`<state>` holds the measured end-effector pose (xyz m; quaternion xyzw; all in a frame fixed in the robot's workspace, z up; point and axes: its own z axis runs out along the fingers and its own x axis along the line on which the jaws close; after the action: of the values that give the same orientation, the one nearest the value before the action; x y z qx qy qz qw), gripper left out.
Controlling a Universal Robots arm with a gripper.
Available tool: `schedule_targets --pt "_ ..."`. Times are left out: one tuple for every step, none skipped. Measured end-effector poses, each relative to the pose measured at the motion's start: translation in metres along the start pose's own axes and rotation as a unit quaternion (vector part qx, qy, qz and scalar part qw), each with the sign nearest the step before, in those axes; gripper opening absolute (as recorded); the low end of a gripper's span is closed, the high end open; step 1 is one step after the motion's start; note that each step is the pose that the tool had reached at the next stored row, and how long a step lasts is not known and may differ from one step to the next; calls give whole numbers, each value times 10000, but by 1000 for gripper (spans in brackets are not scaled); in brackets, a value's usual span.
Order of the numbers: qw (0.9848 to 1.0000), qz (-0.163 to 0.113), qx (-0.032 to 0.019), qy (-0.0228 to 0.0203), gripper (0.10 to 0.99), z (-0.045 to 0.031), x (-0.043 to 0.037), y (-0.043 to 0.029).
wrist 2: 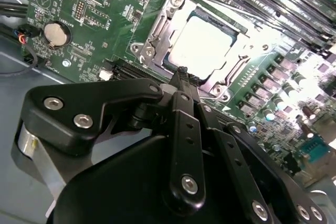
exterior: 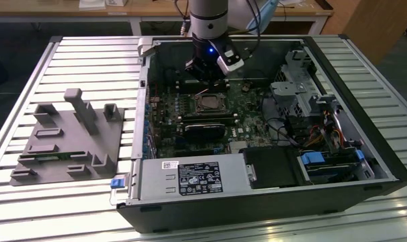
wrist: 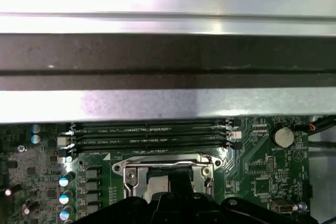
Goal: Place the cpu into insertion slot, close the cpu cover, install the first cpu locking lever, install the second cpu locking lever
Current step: 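Install the first cpu locking lever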
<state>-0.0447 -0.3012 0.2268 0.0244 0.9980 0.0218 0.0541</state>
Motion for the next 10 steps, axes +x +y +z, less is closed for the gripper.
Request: schedule_targets --pt "10000 6 -55 2 106 3 1 0" --pt "9999 13 -112 4 106 5 2 0" --pt "9999 18 -162 6 106 7 2 0" --pt "9998 23 -198 8 106 7 3 0" --pt "9997 26 -228 10 106 8 3 0" --pt "9996 30 -266 12 106 9 4 0" --pt "9995 36 -319 14 106 11 4 0" --pt "9992 44 -392 17 106 12 4 0" --pt "9990 50 -442 19 106 13 5 0" --pt "9988 55 -489 22 106 14 5 -1"
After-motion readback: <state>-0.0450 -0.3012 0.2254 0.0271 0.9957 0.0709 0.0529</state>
